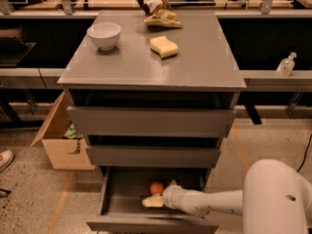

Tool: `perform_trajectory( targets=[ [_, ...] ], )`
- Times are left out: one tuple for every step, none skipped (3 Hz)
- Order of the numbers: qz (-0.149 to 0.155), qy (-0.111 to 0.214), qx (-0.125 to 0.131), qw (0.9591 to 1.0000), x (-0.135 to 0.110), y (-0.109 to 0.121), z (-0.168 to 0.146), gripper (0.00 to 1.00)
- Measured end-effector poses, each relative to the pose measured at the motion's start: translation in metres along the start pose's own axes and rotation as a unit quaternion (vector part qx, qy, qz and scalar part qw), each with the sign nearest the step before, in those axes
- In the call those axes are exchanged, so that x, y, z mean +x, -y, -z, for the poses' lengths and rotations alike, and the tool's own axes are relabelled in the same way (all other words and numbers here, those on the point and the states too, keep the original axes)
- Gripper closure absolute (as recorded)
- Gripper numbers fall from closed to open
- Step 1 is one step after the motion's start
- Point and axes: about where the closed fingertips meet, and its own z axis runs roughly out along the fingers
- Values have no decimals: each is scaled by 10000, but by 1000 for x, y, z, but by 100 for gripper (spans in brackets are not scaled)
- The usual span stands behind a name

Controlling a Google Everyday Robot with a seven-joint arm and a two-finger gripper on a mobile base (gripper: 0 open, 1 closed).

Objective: Pick orange from bottom drawer and place on counter

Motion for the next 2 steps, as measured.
perform_trajectory(
  targets=[
    [-8, 69, 30, 10000, 5, 14, -29, 0],
    [-51, 86, -29, 9999, 10, 23, -59, 0]
  ],
)
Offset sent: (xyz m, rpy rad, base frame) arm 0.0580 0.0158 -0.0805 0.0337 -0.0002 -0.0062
